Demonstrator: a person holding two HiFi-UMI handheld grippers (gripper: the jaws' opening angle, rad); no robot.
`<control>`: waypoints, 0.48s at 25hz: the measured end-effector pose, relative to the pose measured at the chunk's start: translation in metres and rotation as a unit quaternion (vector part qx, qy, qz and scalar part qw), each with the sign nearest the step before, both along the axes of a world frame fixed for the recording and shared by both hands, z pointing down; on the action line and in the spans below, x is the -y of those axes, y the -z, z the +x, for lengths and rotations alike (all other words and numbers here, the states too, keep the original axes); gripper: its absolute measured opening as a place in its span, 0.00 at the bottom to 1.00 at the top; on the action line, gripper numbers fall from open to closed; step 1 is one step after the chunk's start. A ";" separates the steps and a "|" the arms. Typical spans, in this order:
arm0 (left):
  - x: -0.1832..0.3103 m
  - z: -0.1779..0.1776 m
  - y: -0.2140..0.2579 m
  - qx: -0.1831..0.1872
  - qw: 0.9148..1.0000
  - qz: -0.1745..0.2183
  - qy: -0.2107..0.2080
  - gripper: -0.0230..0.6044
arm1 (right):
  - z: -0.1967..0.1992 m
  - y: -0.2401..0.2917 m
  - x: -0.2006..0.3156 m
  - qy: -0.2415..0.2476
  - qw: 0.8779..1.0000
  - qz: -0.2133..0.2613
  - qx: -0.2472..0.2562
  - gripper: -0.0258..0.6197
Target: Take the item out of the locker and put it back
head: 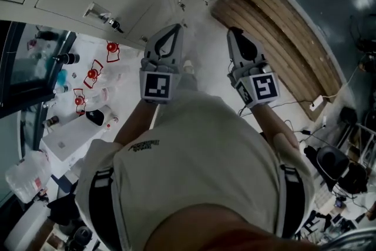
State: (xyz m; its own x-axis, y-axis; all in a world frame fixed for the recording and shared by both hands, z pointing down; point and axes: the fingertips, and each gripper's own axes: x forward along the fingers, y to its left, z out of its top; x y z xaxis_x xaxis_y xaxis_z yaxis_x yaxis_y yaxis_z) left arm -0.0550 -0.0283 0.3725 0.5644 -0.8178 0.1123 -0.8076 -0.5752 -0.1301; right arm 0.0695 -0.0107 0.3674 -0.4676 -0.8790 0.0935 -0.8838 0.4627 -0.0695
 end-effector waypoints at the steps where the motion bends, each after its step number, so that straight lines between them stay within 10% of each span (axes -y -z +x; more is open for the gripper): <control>1: 0.010 0.001 -0.001 0.004 1.000 -0.002 -0.004 0.06 | -0.002 0.001 0.011 -0.001 1.000 0.002 0.001 0.04; 12: 0.097 -0.003 0.019 -0.010 0.999 0.015 -0.028 0.06 | -0.014 0.013 0.104 -0.015 1.000 0.006 0.004 0.04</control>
State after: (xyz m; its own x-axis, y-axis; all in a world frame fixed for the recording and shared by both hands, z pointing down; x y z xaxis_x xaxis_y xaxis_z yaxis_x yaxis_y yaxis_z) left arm -0.0577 -0.1249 0.3539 0.6113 -0.7877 0.0764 -0.7770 -0.6157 -0.1312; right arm 0.0552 -0.1149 0.3541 -0.4412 -0.8940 0.0779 -0.8969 0.4364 -0.0717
